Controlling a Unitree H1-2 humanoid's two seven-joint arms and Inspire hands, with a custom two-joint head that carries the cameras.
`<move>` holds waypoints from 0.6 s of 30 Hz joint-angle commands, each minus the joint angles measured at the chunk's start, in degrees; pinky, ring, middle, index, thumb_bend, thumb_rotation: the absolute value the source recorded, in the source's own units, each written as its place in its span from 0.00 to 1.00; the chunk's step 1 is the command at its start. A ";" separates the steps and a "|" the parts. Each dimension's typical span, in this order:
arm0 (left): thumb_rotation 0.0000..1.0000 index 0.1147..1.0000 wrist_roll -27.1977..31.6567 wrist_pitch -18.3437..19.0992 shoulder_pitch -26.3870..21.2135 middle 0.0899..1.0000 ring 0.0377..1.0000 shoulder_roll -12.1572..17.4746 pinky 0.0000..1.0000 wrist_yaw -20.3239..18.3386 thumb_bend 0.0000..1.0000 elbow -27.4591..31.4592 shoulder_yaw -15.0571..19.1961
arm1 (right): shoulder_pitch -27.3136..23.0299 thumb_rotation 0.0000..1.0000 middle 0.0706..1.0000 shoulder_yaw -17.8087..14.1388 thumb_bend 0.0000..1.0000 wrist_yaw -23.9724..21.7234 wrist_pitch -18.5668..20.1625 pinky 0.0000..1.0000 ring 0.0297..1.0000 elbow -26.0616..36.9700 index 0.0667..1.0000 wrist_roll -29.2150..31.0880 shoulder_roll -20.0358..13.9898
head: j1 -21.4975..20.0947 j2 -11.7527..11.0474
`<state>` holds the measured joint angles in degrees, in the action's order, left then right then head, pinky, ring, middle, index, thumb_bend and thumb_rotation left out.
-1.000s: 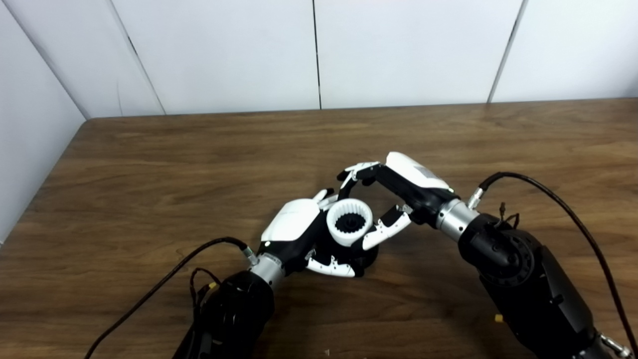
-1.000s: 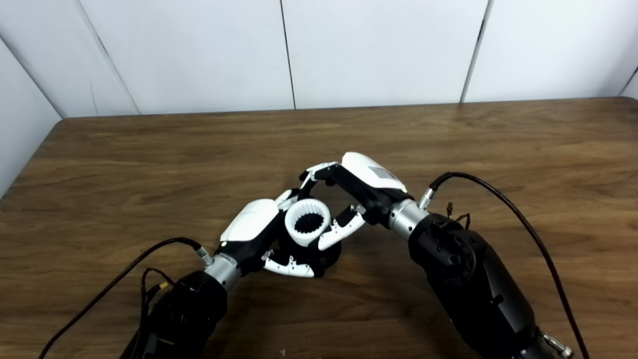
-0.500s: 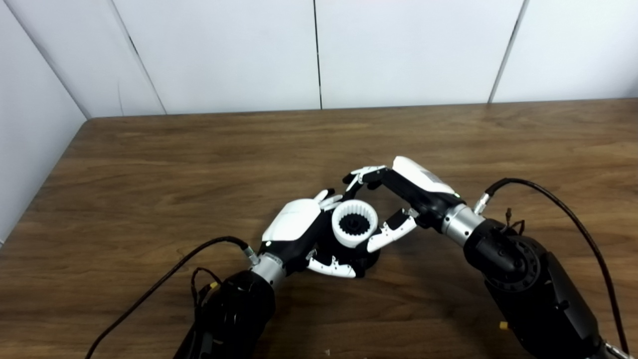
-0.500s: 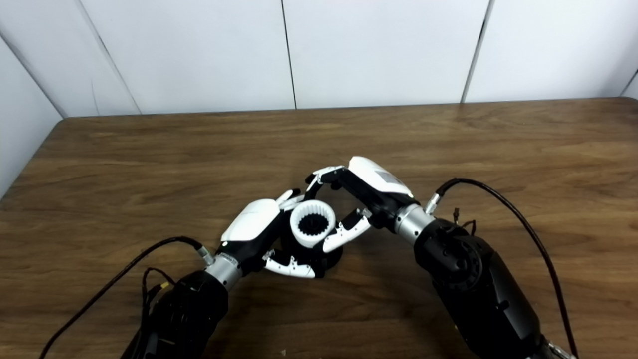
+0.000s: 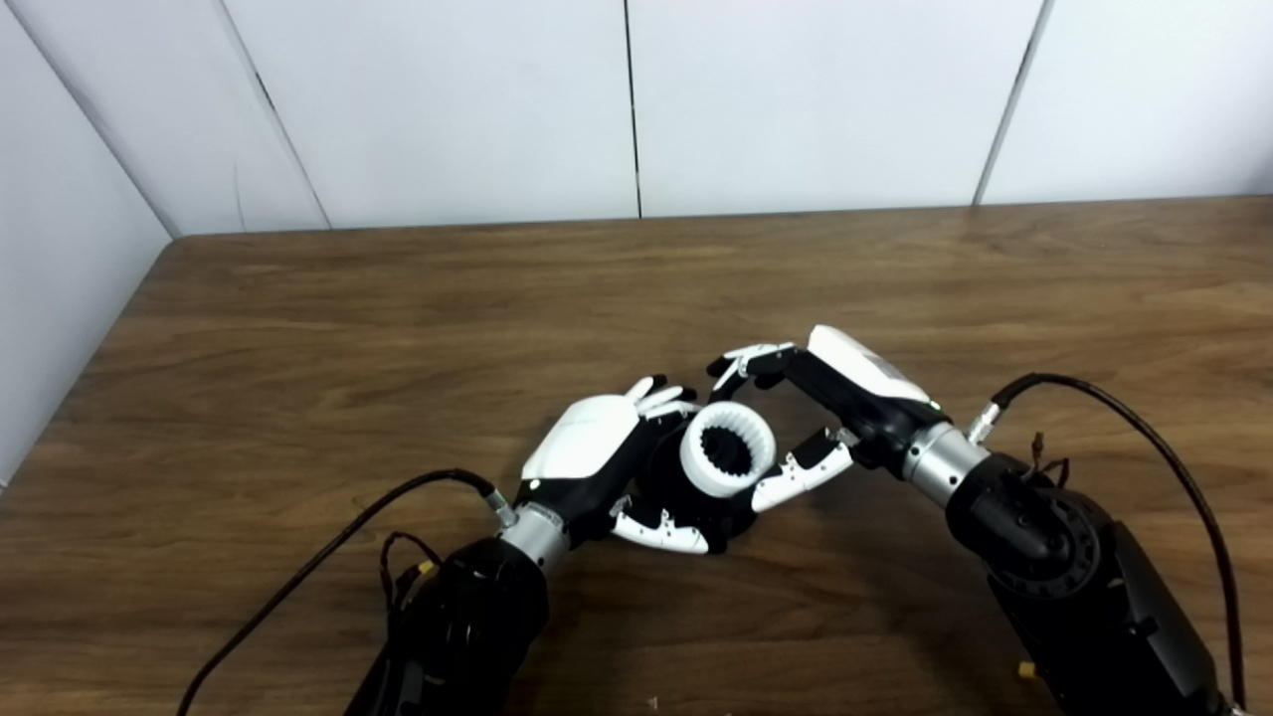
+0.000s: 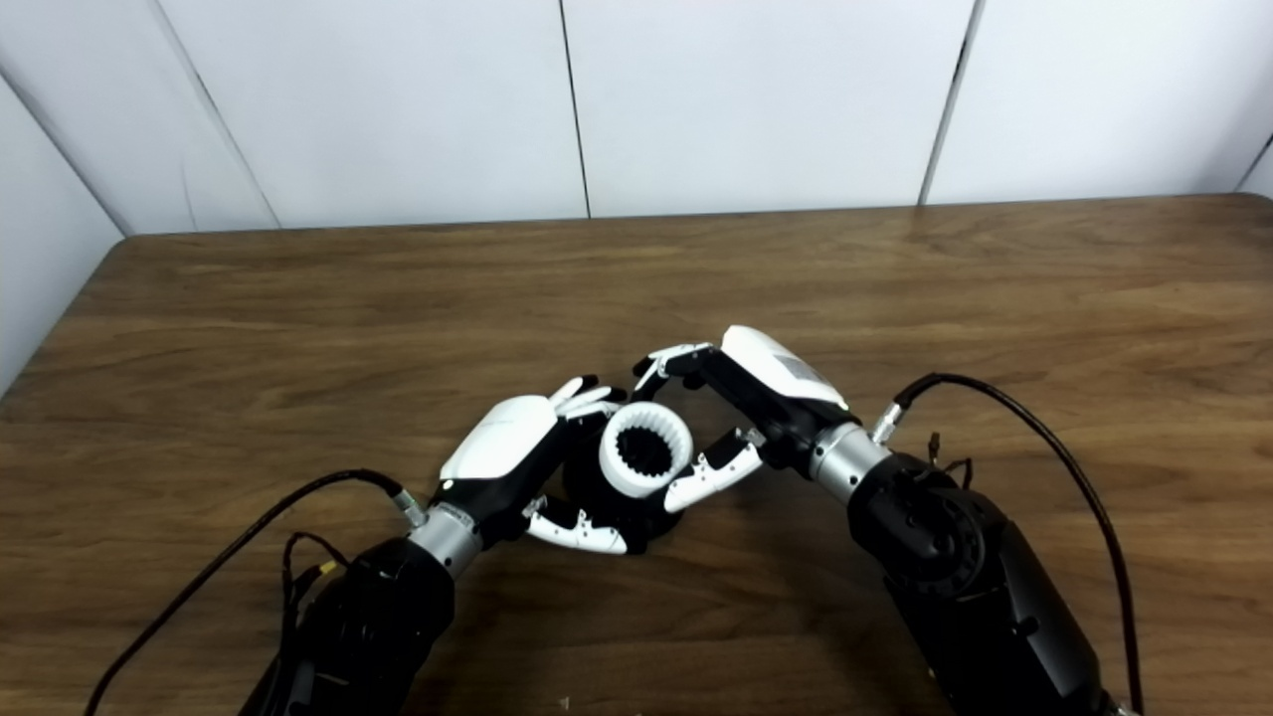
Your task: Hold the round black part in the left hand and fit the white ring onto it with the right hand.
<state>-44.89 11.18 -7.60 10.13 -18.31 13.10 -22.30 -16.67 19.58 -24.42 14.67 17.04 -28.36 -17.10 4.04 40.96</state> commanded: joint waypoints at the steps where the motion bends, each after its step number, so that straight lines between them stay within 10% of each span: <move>1: 0.32 0.76 0.08 0.30 -1.52 0.93 1.00 0.32 0.86 -0.50 0.88 0.89 0.18 | -1.03 0.23 0.81 -0.49 0.91 0.53 -1.55 0.79 0.88 0.42 0.56 0.30 -0.29 | 0.05 0.06; 18: 0.32 0.76 -0.23 0.22 -1.86 0.92 1.00 -0.59 0.87 0.24 0.88 0.13 -0.01 | -3.53 0.24 0.81 1.02 0.91 -1.66 -0.45 0.77 0.89 0.78 0.55 -1.13 -0.45 | 0.03 -0.25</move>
<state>-44.92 11.36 -7.86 9.73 -18.53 13.15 -22.31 -17.73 20.39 -25.51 14.91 16.83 -29.16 -17.09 4.04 40.78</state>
